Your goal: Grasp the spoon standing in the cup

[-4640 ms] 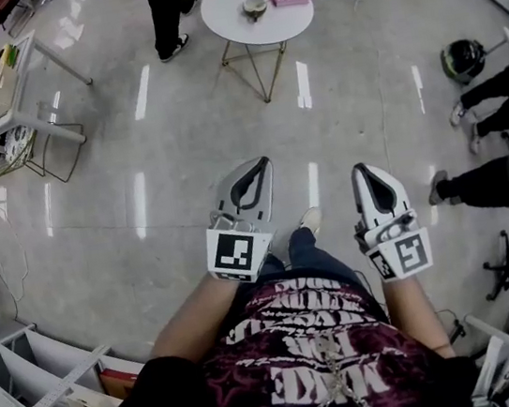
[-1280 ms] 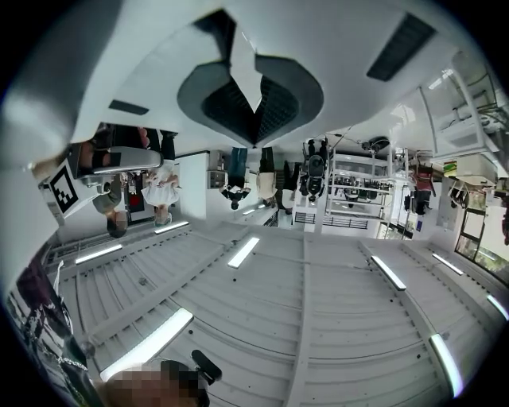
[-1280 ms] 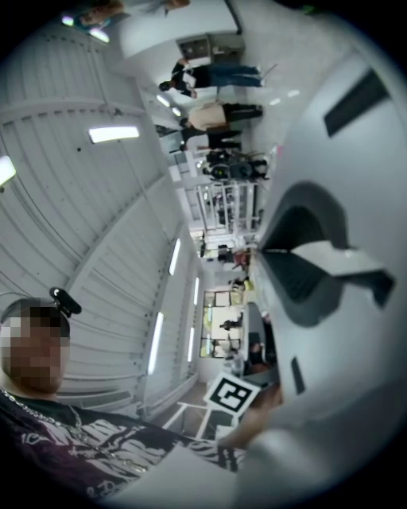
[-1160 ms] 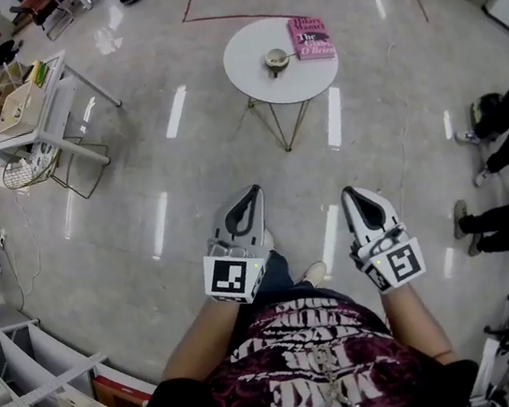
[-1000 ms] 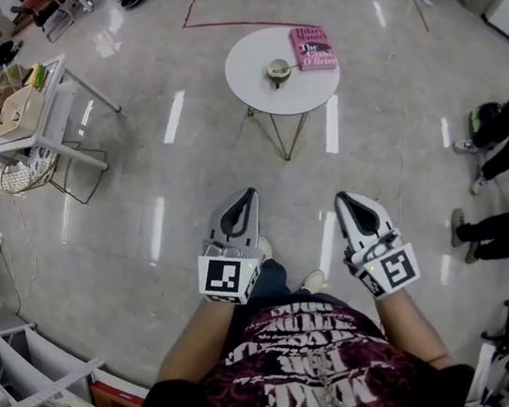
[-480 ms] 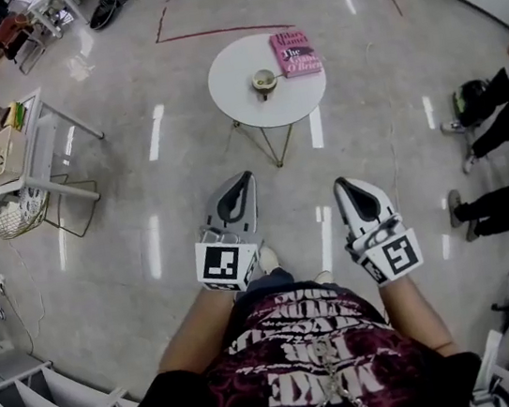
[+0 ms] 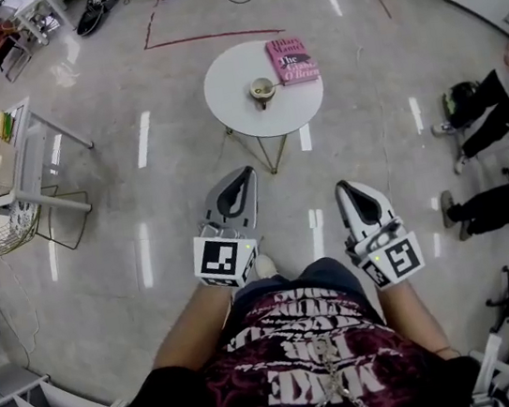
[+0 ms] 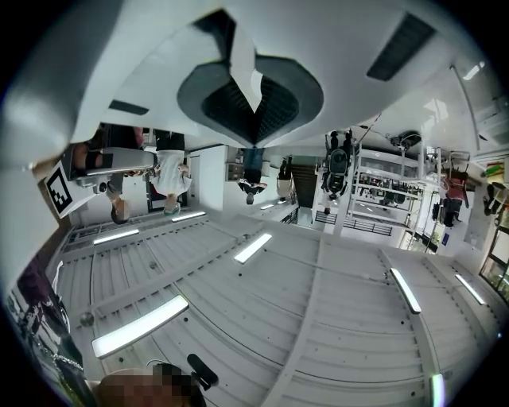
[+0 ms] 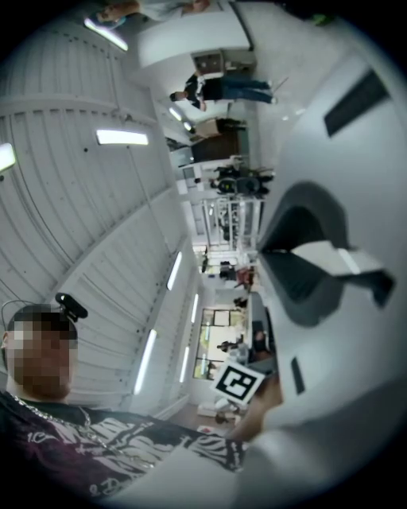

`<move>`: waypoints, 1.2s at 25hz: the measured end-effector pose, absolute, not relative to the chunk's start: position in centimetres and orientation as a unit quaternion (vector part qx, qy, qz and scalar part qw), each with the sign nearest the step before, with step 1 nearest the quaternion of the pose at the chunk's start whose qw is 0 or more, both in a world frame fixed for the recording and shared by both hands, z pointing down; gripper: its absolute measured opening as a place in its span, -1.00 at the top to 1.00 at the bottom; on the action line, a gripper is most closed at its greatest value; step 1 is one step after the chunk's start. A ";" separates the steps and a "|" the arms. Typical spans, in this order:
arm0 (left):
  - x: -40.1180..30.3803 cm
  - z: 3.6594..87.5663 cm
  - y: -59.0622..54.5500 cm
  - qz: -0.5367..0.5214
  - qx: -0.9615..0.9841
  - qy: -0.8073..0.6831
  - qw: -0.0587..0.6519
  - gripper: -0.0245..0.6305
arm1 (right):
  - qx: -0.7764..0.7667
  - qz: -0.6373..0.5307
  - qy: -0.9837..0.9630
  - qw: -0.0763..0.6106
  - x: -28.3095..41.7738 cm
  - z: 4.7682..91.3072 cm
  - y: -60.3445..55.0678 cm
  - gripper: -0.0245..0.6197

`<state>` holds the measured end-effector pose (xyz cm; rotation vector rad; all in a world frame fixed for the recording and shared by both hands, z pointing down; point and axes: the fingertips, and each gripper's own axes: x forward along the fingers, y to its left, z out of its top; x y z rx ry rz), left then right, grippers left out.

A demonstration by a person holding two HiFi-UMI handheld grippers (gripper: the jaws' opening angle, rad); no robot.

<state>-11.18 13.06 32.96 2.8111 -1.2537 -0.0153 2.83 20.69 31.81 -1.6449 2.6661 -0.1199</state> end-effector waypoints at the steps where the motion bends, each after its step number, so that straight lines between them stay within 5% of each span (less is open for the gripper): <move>1: -11.3 33.2 12.7 -0.004 0.911 -0.410 0.035 0.85 | -0.525 -0.038 0.850 0.002 2.8 31.7 20.5 0.82; 30: -9.7 34.9 5.3 0.000 0.885 -0.461 0.064 0.85 | -0.501 -0.039 0.864 -0.007 6.4 32.9 10.0 0.82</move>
